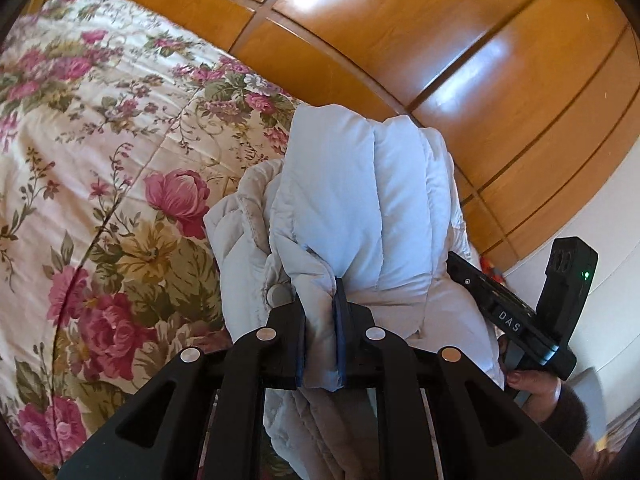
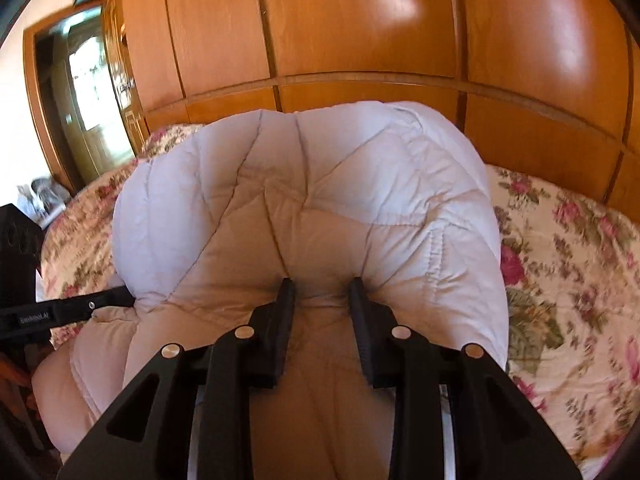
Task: Fold small clothes
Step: 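Release the jacket and press the folded bundle flat with both grippers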
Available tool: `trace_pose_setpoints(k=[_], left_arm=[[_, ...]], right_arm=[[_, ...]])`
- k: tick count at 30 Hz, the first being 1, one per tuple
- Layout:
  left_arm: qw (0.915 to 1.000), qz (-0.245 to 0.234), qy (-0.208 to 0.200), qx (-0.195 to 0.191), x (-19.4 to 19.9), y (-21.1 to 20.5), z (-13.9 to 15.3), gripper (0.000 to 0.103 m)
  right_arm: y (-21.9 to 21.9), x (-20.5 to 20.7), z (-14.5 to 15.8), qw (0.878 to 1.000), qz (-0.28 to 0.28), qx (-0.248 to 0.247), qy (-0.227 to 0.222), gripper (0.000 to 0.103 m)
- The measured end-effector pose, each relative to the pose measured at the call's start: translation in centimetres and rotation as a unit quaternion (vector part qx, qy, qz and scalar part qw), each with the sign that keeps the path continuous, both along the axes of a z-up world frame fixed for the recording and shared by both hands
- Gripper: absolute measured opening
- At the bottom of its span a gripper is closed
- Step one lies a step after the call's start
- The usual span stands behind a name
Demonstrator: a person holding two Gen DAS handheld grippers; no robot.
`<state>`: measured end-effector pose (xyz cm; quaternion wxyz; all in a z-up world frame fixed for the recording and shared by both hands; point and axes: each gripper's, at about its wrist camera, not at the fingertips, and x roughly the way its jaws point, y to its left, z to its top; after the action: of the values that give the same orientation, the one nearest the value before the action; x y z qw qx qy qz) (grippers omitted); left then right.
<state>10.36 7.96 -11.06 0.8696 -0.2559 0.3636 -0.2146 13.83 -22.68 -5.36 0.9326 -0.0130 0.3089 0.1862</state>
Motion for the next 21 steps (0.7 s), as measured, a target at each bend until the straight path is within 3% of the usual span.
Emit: trace_pose_setpoints(k=[4,8,18,21], left_arm=[[0.9998,0.007,-0.005,0.018,-0.6,-0.4,0.6,0.011],[0.9991,0.024,0.0,0.035,-1.2,-0.5,1.7,0.019],[0.9925,0.057,-0.012,0.108,-3.0,-0.5,4.5,0.05],[0.9896,0.068,-0.024,0.125,-3.4,-0.8,5.5,0.053]], right_arm=[[0.4,-0.9,0.2,1.0,-0.004,-0.01,-0.014,0.028],[0.5,-1.3,0.3,1.0,-0.01,-0.01,-0.025,0.028],[-0.2,-1.8,-0.1,0.999,-0.016,0.013,-0.029,0.029],[-0.4,-2.0,-0.2,0.999,-0.017,0.017,-0.03,0.029]])
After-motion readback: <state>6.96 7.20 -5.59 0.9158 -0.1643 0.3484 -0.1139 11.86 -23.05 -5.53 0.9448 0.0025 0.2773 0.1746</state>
